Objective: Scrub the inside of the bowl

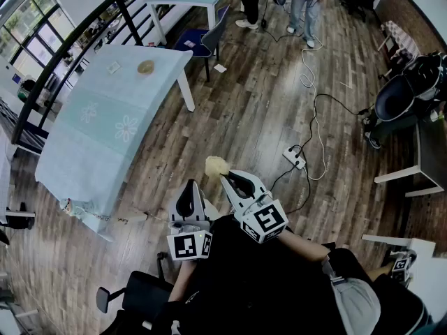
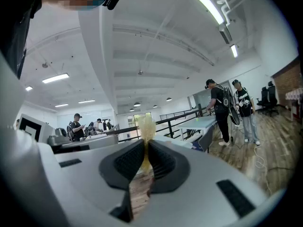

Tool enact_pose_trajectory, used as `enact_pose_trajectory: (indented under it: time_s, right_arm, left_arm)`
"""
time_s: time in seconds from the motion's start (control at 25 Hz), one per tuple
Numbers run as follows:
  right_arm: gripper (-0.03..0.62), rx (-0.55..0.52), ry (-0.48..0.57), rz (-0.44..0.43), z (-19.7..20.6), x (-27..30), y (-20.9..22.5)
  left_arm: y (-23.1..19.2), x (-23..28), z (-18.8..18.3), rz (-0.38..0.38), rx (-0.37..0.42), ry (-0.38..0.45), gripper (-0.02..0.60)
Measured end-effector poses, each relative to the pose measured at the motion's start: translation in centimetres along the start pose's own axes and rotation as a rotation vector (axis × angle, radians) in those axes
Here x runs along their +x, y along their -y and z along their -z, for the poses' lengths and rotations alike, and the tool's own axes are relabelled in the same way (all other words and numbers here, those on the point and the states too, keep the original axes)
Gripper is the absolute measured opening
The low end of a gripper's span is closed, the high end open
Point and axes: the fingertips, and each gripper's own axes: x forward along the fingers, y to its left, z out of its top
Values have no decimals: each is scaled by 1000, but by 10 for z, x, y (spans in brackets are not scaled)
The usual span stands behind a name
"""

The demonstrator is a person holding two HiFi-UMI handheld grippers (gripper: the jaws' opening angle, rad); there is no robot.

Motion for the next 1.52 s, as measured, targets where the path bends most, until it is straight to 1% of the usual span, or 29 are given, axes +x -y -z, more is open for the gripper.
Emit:
enact_pose_trajectory:
  time_s: [0.24,0.52,0.76,0.92,1.04,1.24,1.4,1.52]
  right_arm:
    - [37,9,-26,1,10,-2,0]
    - [37,9,-20,3,11,-6,0]
    - [37,2,-27,-9,10,-3,0]
    - [37,19,-49,-25,18,-2,-7]
    - [37,11,-55,-41,17,3,-8]
    - [38,67,-53,-50,17,13,-4]
    - [38,62,-49,-63,17,30,-7]
    - [38,69,-53,-57,14,47,-4]
  left_arm:
    - [0,2,4,-9,5,5,15]
    - [1,-5,9,-17,9,-6,15]
    - [-3,-2,6,-38,13,6,15]
    - [-5,-9,10,-56,14,-20,15]
    - [-9,-6,11,-63,11,-18,15]
    - [-21,-4,15,-96,3,-29,15]
    - [-40,0,13,-123,8,-27,15]
    - [-54,12,9,-125,7,-24,15]
